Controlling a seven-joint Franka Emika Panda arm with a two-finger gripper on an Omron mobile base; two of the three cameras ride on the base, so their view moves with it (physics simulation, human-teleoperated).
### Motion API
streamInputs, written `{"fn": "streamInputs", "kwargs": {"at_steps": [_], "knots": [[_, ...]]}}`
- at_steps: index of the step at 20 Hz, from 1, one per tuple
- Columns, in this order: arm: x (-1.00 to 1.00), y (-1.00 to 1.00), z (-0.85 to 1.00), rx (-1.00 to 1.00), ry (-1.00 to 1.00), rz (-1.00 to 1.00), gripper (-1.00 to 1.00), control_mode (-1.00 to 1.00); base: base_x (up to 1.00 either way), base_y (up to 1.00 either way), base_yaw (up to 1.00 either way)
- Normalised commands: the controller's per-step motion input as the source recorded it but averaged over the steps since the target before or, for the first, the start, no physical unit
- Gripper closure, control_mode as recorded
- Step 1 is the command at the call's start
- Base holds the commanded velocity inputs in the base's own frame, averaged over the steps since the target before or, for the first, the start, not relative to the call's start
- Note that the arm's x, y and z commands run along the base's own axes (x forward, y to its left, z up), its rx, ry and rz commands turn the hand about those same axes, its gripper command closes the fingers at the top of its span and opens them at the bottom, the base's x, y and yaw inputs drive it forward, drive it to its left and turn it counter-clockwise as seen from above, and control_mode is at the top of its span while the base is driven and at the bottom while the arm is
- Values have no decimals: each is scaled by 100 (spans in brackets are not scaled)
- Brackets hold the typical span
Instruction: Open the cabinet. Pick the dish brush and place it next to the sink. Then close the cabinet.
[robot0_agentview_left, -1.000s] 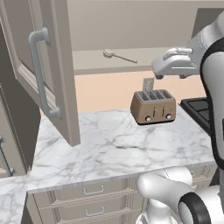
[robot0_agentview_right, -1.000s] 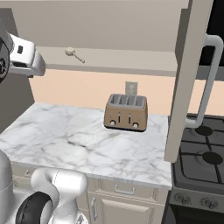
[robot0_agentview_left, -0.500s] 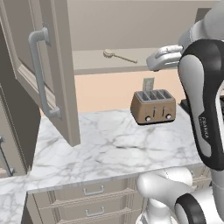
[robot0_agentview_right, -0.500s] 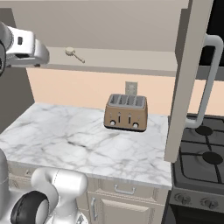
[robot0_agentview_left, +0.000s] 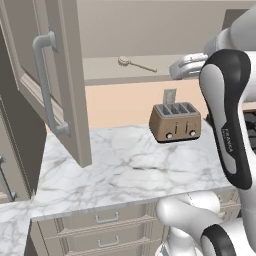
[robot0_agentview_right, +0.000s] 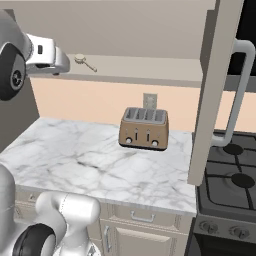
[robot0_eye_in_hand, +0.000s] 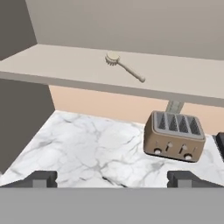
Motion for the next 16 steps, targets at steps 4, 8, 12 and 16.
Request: {"fn": "streamInputs", "kwargs": {"at_steps": [4,8,12,16], "knots": [[39,-16,-2,0,0,0,-100,-100,0,0,0],[47,-14,0,-2,6,3,-100,-100,0,0,0],[35,-5,0,0,6,9,-100,-100,0,0,0],[26,-1,-2,0,0,9,-100,-100,0,0,0]]}}
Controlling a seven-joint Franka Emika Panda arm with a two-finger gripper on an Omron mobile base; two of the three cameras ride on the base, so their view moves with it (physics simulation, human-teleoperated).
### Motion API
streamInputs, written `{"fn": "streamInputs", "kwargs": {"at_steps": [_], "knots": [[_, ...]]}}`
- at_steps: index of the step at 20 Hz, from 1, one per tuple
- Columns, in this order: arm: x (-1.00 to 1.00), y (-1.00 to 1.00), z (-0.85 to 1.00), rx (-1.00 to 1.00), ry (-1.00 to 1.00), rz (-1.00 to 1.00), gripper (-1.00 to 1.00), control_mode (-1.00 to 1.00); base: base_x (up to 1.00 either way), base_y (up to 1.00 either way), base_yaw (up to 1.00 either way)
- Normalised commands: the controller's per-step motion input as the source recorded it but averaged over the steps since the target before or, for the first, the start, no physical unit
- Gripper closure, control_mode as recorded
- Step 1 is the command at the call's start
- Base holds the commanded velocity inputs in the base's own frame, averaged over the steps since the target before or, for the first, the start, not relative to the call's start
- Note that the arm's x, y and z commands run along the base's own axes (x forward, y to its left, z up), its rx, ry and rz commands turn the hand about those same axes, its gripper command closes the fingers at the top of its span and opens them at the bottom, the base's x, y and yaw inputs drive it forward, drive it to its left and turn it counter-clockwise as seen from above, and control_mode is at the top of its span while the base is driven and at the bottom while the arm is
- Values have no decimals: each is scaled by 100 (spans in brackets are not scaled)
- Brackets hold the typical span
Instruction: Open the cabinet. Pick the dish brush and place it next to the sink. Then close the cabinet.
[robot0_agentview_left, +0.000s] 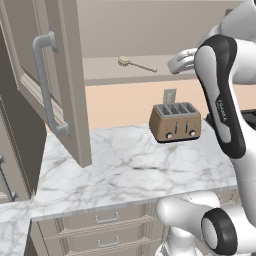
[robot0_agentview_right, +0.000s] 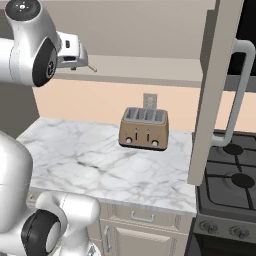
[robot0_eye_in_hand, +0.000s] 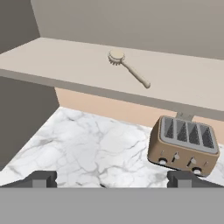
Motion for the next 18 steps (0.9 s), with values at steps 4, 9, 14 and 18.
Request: {"fn": "streamInputs", "kwargs": {"at_steps": [4,9,14,18], "knots": [[32,0,-4,0,0,8,-100,-100,0,0,0],[29,0,-4,0,-1,7,-100,-100,0,0,0],[32,0,-12,0,0,6,-100,-100,0,0,0],[34,0,-19,0,0,5,-100,-100,0,0,0]]}}
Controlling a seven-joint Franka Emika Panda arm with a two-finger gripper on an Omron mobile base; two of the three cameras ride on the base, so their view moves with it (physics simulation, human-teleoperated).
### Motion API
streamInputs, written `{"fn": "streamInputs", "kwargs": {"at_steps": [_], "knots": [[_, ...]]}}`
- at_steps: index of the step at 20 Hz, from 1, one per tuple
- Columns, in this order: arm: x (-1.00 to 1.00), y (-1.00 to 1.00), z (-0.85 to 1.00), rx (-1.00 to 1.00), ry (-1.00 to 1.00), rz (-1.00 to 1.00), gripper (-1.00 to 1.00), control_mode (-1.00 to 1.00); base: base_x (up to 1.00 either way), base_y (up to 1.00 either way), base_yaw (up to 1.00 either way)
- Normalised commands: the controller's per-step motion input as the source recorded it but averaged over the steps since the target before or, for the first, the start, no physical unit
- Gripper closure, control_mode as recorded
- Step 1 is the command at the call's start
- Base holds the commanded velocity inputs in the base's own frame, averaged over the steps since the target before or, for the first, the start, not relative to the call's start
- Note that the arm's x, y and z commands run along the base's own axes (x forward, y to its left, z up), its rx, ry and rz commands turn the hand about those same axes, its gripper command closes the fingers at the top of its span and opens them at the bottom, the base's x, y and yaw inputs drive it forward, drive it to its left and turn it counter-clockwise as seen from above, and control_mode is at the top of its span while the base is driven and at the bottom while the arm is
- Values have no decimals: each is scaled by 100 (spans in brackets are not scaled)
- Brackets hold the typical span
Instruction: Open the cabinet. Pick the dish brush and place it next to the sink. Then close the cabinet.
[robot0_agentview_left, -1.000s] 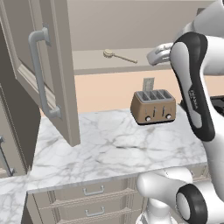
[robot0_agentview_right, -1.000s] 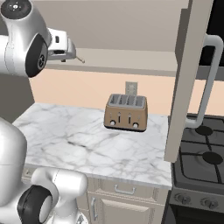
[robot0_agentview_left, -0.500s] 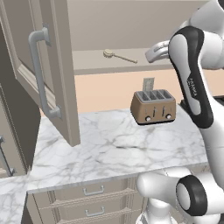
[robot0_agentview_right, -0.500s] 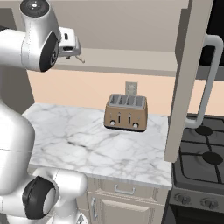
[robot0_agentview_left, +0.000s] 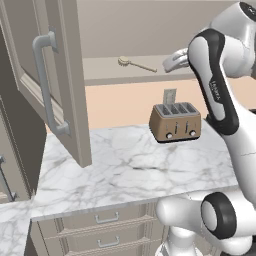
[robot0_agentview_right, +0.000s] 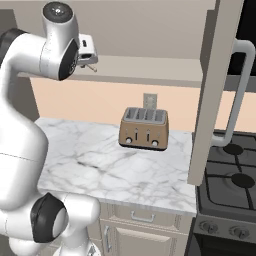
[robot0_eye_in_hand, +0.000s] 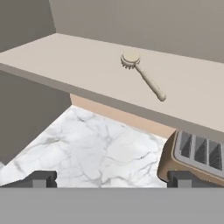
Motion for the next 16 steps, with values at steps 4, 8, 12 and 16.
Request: {"fn": "streamInputs", "kwargs": {"at_steps": [4,8,12,16], "knots": [[29,0,-4,0,0,3,-100,-100,0,0,0],[22,0,0,0,0,0,-100,-100,0,0,0],[22,0,0,0,0,0,-100,-100,0,0,0],[29,0,-4,-2,0,0,-100,-100,0,0,0]]}}
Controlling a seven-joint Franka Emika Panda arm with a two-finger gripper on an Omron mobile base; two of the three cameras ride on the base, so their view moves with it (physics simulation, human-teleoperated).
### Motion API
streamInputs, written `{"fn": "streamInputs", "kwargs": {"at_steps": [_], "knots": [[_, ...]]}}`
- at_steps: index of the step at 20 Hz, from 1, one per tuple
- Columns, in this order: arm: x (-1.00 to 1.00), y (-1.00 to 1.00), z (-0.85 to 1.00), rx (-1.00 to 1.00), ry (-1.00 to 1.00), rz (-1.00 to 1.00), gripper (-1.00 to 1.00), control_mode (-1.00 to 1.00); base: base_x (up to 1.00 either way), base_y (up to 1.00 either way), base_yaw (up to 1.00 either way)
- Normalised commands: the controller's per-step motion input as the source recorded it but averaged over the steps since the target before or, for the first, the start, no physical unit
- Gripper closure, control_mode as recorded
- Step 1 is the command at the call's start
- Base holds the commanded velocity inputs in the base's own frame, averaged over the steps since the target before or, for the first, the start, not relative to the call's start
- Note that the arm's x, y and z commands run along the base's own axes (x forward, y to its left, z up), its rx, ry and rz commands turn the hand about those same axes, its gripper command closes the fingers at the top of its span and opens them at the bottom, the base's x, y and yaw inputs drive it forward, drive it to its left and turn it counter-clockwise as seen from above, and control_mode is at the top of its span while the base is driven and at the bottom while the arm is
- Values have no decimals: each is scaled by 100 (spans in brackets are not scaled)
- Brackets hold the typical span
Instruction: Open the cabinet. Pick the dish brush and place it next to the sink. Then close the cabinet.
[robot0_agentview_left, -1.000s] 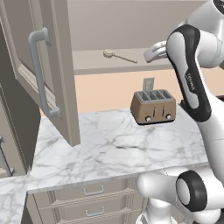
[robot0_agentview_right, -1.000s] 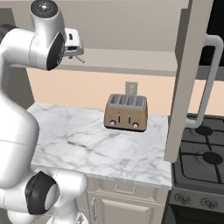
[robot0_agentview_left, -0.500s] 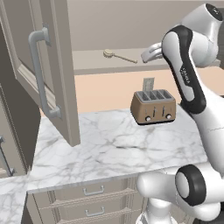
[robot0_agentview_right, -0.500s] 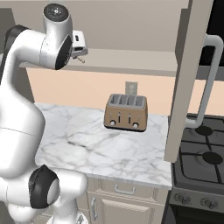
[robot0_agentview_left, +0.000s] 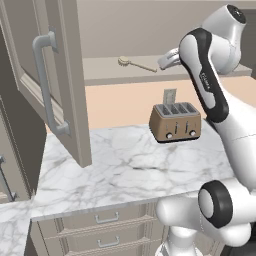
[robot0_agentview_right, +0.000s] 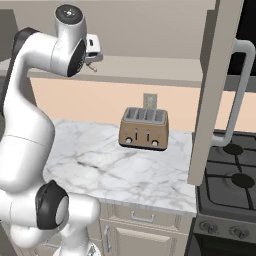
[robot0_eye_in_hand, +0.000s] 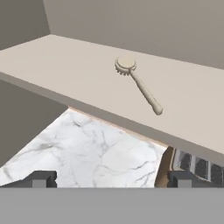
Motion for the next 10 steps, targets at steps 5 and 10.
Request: {"fn": "streamInputs", "kwargs": {"at_steps": [5,10], "knots": [[34,0,-5,-3,0,0,-100,-100,0,0,0],[21,0,0,-4,0,0,-100,-100,0,0,0]]}}
